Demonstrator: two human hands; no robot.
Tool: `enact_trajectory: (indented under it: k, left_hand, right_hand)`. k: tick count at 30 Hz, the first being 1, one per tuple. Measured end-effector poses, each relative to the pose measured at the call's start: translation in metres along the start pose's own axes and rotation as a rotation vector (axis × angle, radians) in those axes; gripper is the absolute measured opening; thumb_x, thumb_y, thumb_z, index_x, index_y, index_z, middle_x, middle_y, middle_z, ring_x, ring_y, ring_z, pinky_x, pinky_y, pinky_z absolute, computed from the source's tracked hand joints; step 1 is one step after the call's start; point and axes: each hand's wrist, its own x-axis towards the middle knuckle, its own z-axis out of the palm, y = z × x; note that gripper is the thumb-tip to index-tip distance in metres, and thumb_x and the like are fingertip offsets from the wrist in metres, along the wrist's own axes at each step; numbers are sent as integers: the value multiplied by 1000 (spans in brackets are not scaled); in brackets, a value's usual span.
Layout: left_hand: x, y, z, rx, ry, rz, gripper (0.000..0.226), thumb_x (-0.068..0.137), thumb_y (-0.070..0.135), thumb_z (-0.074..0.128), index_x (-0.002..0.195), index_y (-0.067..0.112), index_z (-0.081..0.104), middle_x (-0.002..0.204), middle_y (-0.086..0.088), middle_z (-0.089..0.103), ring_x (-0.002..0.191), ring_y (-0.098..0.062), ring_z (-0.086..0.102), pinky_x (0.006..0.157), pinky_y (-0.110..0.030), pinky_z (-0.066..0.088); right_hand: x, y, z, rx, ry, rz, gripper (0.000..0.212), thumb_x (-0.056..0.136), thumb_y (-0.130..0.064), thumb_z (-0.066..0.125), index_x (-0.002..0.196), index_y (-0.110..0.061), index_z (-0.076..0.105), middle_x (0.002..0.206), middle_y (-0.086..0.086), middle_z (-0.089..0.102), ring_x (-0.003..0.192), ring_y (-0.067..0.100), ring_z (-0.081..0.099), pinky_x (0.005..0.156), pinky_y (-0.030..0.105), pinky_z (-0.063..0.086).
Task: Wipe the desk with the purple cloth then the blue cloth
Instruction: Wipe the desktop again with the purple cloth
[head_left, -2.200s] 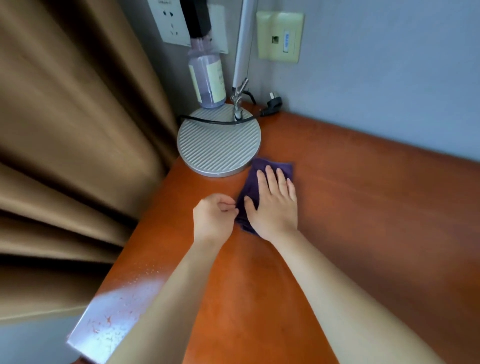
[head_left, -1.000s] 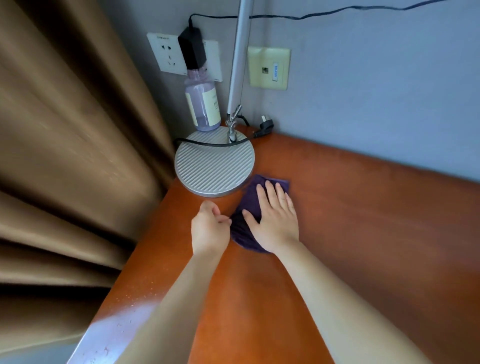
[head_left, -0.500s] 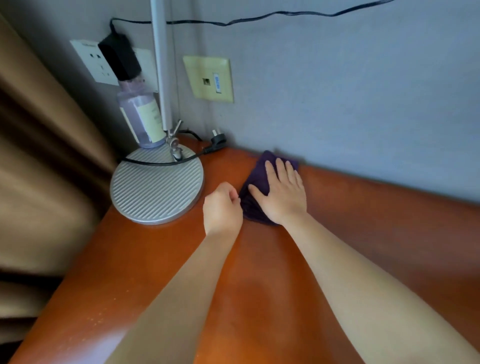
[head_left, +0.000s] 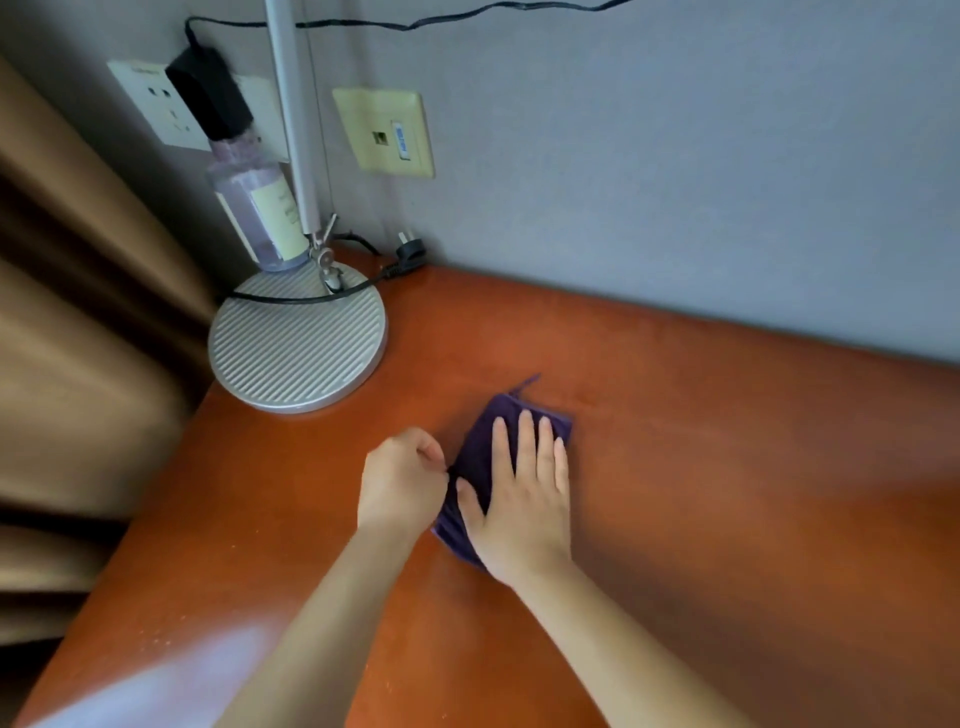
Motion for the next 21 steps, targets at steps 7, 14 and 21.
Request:
enact_trajectory:
  k: [7,14,21]
  left_hand:
    - [62,55,22,-25,133,139,17,84,0,62,82,16,60,86,-1,64,80,-18,60,68,-29,51]
    - [69,99,59,-91,63,225,13,88,4,63,84,16,60,89,1,64,85,-16,61,72,-26,50]
    - [43,120,91,7,-55,337,13,88,3,60,96,13,65,95,2,62,89,-16,60,79,-28,51]
  right_hand:
    - [115,54,-25,-64,-18,-82,78,93,-67,22,154,-21,9,162,8,3,148,25,-2,119,40,-7]
    - [123,103,-38,-21,24,216,80,91,-72,20,154,-26,6,162,3,2,148,21,-5,118,46,-11]
    - [77,127,-37,36,38,410,79,92,-69,19,154,-24,3,162,6,0,148,23,-6,116,48,-11]
